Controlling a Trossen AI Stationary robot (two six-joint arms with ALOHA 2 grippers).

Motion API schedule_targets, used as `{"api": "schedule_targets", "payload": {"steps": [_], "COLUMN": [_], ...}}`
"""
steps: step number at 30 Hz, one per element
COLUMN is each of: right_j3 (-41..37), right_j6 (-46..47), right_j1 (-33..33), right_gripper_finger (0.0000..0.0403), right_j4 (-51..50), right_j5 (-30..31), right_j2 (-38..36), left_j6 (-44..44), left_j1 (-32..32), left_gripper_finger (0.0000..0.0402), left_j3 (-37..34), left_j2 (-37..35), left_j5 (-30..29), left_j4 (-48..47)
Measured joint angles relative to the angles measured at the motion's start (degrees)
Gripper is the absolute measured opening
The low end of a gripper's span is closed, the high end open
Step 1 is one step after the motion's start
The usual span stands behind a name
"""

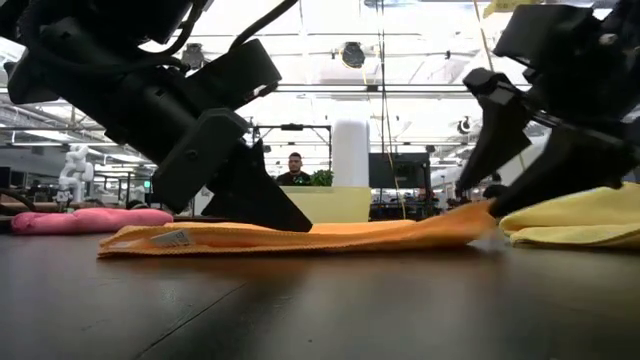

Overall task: Fold microfiber towels
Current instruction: Fold the orange towel

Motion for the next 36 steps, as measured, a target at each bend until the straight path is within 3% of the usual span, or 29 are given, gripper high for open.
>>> {"api": "schedule_targets", "payload": {"steps": [5, 12, 24, 29, 36], "right_j3": [-1.27, -5.79, -5.81, -5.81, -5.81], "right_j6": [1.33, 0.10, -2.61, -2.61, -0.80], "right_j1": [-0.01, -0.07, -0.04, -0.04, 0.33], "right_gripper_finger": [0.0175, 0.0160, 0.0145, 0.0144, 0.0144], "right_j4": [1.65, 14.02, 17.83, 18.41, 15.46], "right_j5": [-8.33, -17.30, -17.30, -16.98, -17.00], "right_j2": [-0.04, -0.04, -0.04, -0.04, -4.46], "left_j6": [0.71, 1.73, 8.69, 2.32, -7.43], "left_j1": [-1.20, -4.05, -10.63, -10.15, -9.31], "left_gripper_finger": [0.0152, 0.0152, 0.0152, 0.0152, 0.0152], "left_j3": [0.00, 0.00, -0.02, 0.00, 0.08], "left_j2": [-0.94, -6.72, -8.57, -8.49, -7.83], "left_j5": [-0.22, -2.14, -0.88, 5.65, 6.79], "left_j4": [-0.87, -2.91, -13.95, -16.88, -27.03]}}
